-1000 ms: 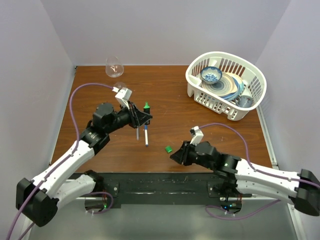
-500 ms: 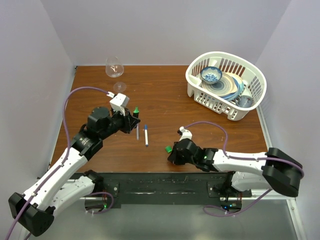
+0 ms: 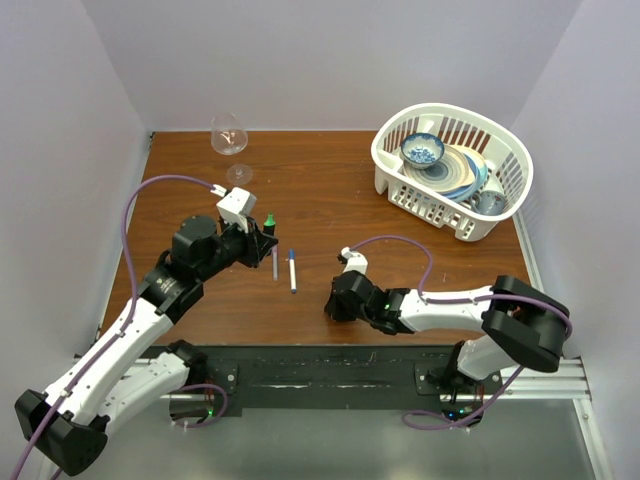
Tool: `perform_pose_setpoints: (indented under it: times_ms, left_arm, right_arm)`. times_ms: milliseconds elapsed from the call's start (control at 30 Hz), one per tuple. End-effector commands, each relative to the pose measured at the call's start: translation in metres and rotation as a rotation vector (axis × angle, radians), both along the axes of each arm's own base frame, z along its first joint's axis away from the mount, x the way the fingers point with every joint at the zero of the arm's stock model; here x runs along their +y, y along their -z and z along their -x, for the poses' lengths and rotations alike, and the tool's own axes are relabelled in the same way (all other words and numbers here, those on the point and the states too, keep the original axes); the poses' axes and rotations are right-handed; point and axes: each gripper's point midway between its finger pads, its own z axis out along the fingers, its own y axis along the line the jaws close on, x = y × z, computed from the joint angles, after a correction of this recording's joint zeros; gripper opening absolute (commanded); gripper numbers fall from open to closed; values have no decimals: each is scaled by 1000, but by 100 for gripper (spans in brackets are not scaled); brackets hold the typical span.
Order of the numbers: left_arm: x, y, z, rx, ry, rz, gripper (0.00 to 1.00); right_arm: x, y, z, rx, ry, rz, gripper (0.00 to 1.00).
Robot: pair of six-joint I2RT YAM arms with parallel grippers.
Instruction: Insert the pens into the pen caps
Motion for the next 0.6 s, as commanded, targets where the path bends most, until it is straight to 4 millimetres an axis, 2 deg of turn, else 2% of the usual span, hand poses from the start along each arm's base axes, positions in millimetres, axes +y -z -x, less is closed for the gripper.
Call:
perform_pose_setpoints:
  times_ms: [0,167,333,400,567]
  left_arm:
    - [3,-2,-3,-35,-7,-19,0]
    - [4,-3,-3,-38,-10,-18,0]
    - [4,-2,-3,-34,-12,-18,0]
    - [4,-3,-3,-35,-12,-17,0]
    - [5,-3,-3,-35,-14,-17,0]
  right_arm:
    - [-5,-10,-21,-99,46,54,5]
    - [-32,-3,-28,-150,82,169,5]
    - [-54,1,-49,-182,128,218,5]
    - [-62,-3,-61,-192,154,216,5]
    - [-67,-18,-79,-222,164,214,8]
